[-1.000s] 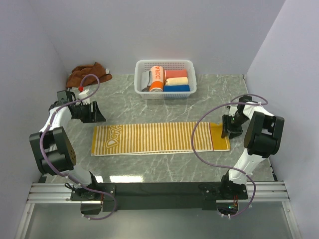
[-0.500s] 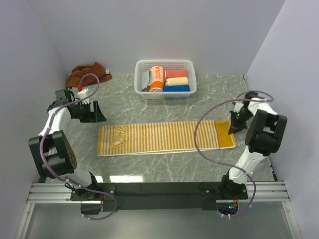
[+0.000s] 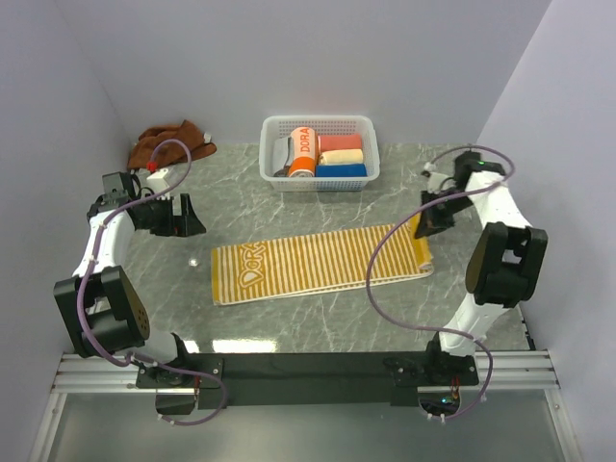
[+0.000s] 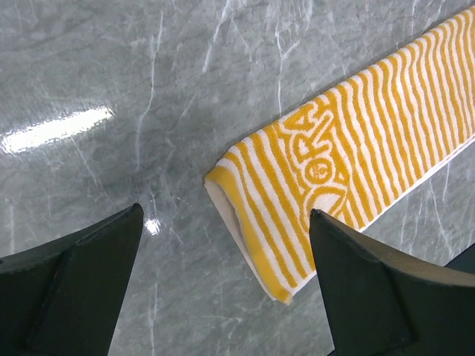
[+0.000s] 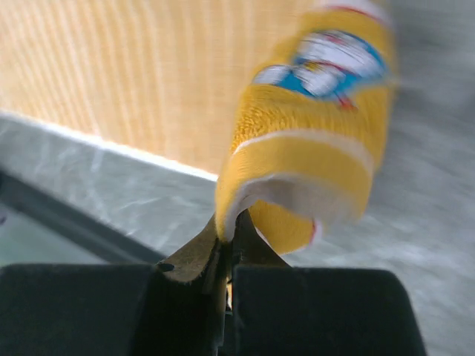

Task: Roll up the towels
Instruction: Fold the towel

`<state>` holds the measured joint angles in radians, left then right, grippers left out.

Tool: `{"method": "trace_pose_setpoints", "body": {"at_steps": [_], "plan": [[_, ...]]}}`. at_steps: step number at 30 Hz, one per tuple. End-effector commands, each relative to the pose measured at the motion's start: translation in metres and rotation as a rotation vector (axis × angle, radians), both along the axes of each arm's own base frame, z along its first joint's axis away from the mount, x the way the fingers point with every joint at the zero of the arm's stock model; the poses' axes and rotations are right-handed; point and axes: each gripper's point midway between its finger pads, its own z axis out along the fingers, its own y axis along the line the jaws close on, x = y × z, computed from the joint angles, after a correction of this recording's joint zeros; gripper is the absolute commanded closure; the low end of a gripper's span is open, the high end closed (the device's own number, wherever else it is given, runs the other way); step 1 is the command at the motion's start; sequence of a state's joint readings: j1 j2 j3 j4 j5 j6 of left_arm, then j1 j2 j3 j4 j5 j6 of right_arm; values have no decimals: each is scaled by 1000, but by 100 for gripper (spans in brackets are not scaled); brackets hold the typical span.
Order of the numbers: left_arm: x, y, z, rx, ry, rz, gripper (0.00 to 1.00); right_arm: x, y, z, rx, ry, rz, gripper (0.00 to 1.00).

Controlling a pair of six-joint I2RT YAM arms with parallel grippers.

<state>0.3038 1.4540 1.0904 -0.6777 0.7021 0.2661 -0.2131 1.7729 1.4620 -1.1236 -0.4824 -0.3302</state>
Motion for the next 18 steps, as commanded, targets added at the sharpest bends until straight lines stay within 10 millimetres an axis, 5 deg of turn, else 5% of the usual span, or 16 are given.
{"method": "trace_pose_setpoints", "body": {"at_steps": [1, 8, 18], "plan": [[3, -3, 11, -22, 0, 26, 1, -9, 61, 17, 156, -5, 71, 100], [8, 10, 1, 12, 52, 164, 1, -11, 142, -9, 235, 68, 202, 100], [3, 14, -16, 32, 100, 253, 1, -9, 191, -32, 261, 110, 259, 100]]}}
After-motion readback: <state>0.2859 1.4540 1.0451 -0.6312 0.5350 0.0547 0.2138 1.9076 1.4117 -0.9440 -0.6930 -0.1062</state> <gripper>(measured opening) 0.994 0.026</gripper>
